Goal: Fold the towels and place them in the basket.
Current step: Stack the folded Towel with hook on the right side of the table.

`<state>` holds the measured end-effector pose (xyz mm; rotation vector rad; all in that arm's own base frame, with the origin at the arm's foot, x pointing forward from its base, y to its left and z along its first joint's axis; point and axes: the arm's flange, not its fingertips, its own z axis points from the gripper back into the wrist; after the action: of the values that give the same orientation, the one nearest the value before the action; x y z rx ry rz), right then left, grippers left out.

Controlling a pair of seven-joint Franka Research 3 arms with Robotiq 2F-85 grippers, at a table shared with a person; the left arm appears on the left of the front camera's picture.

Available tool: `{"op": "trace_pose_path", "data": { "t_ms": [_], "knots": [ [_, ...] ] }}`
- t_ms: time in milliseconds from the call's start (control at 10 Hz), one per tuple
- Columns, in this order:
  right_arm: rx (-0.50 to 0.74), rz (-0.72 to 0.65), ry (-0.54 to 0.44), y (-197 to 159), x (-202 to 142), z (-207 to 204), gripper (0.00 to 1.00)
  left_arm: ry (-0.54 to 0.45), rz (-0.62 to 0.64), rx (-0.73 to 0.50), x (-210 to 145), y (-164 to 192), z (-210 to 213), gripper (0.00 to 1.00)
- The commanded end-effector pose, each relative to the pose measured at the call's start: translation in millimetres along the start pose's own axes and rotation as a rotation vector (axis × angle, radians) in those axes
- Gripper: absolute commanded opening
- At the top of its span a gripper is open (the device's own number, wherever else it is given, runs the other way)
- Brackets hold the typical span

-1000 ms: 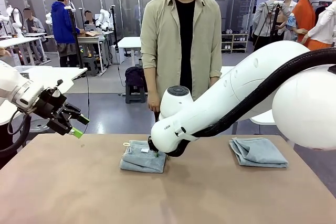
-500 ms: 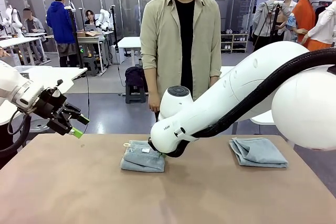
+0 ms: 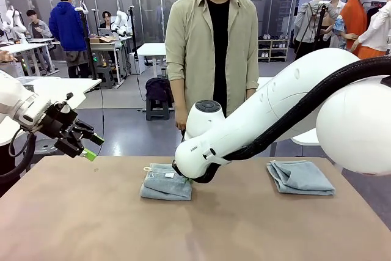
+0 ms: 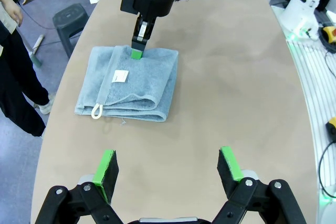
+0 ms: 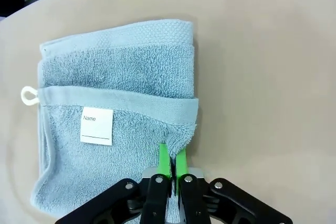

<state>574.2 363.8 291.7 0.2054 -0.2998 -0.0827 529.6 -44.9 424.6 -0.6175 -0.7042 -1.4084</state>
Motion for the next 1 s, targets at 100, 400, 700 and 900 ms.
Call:
{"op": "trace_pose_path", "data": {
  "t_ms": [100,400,700,900],
  "knots": [
    [-0.003,-0.011,0.001,-0.1,-0.5,-0.4,0.0,0.006,-0.006,-0.001,0.4,-1.1,1.4,0.96],
    [-0.007,0.02,-0.034,-4.4,2.5,9.0,0.04,0.006,-0.006,-0.001,0.4,-1.1,1.4,0.96],
    [-0.007,0.078,-0.113,-41.1,16.8,63.7,0.04,0.006,-0.006,-0.001,0.4,-1.1,1.4,0.96],
    [-0.05,0.111,-0.146,-70.8,22.7,101.5,0.04,0.006,-0.006,-0.001,0.4,-1.1,1.4,0.96]
  ]
}}
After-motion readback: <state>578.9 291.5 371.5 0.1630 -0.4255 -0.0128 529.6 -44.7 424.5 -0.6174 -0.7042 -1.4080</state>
